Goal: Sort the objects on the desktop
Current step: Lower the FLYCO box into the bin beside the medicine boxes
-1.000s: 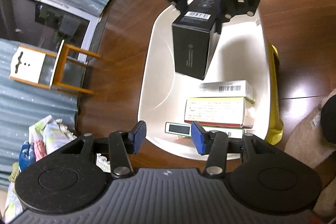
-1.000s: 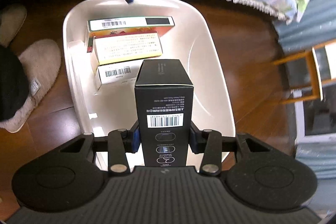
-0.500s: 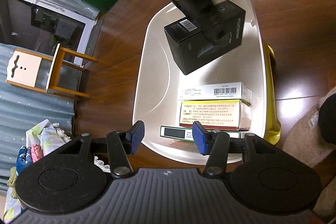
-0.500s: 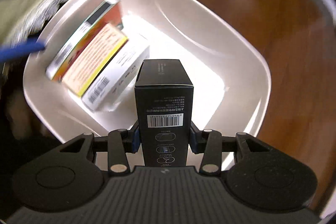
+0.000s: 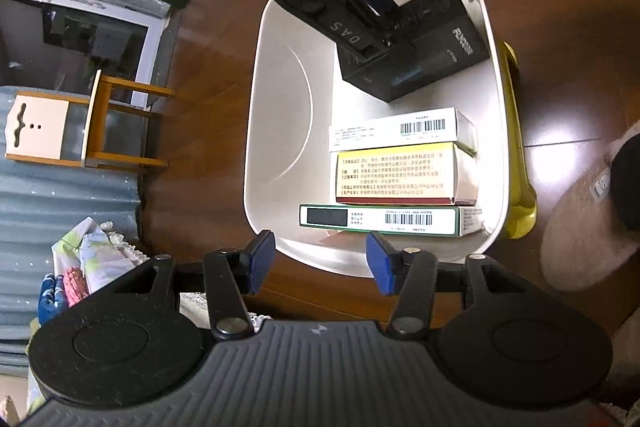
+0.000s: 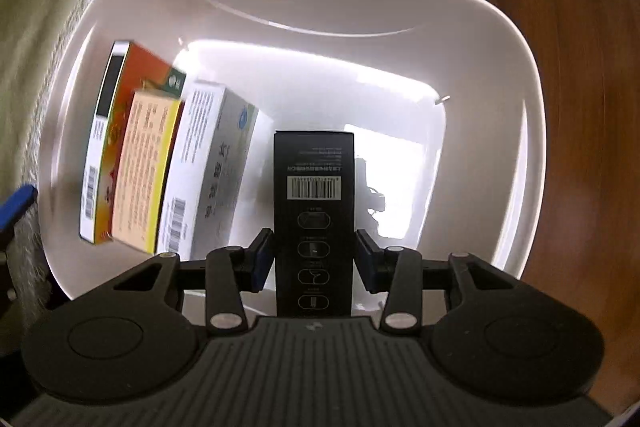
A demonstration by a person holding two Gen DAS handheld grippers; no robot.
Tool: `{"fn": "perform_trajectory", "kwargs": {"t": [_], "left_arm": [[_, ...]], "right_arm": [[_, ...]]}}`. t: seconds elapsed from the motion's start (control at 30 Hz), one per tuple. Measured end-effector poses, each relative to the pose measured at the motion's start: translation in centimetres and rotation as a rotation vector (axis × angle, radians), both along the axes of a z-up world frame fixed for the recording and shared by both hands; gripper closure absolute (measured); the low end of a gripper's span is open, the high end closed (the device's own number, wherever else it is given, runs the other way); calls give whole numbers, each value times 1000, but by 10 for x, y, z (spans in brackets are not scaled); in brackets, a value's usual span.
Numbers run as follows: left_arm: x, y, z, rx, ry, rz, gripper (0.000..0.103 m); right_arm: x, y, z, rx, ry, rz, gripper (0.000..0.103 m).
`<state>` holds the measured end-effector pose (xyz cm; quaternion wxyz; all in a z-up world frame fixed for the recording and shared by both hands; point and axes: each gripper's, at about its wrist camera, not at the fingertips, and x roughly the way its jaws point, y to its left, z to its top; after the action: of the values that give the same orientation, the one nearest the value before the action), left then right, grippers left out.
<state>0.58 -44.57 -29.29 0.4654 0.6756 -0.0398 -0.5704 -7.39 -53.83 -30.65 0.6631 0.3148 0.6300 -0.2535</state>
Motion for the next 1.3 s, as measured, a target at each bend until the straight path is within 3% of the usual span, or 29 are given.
{"fn": "perform_trajectory", "kwargs": {"t": [0.23, 0.53, 0.93, 1.3], "left_arm": [[3, 2, 0, 3, -7, 14, 46], [6, 4, -1, 10, -1, 25, 44], [6, 7, 2, 8, 9, 30, 44], [6, 8, 5, 11, 18, 32, 44]], "right_arm": [[-7, 0, -4, -28, -67, -62, 65], [-18, -16, -5, 81, -198, -201, 62], [-20, -3, -13, 57, -264, -193, 63], [-15, -1, -11, 102, -331, -231, 63]]}}
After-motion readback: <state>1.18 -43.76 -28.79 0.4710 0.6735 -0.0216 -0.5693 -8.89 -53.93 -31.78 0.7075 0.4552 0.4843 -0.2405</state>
